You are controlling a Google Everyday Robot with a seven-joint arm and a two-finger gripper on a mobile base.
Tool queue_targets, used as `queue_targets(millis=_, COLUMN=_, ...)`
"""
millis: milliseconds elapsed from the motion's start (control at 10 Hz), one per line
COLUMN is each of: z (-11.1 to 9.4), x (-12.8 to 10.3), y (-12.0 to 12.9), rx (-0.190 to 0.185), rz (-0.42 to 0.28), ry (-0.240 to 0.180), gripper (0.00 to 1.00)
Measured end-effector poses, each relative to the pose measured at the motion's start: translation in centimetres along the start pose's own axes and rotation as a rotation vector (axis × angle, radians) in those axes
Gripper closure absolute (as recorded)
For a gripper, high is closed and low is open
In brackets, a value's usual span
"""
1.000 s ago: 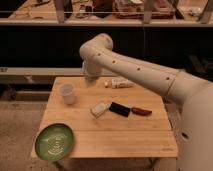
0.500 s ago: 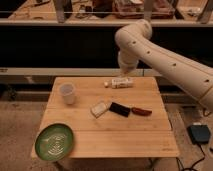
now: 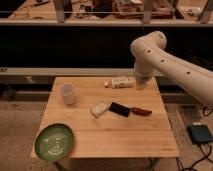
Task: Place the pepper in the ceramic bowl
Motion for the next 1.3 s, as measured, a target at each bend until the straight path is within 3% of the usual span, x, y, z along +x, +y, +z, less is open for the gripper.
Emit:
queue_targets(millis=200, z=1.0, x=0.4, y=0.1, rx=-0.016, rz=0.006, ry=0.003, gripper=0.91)
queue_targets(millis=400, z=5.7, x=1.2, y=1.4, rx=-0.103, rz=0.011, ry=0.009, gripper=0.91)
queue_targets(millis=500, z=9.5, x=2.2, y=2.3, rx=-0.165, rz=0.021, ry=0.006, gripper=0.91)
queue_targets(millis=700, z=14.6, x=3.5, y=2.9, rx=-0.231, rz=0.043, ry=-0.013, gripper=0.91)
queue_targets(millis=900, z=16.9, x=4.2, y=1.1, rx=-0.217, rz=0.089, ry=-0.085, gripper=0.91)
queue_targets(millis=1100, z=17.6, x=4.7, y=0.2, rx=-0.202, rz=0.11, ry=-0.135, gripper=0.91)
queue_targets(millis=1300, z=18.5, x=5.3, y=0.8, rx=-0.202, rz=0.109, ry=-0.155, gripper=0.97)
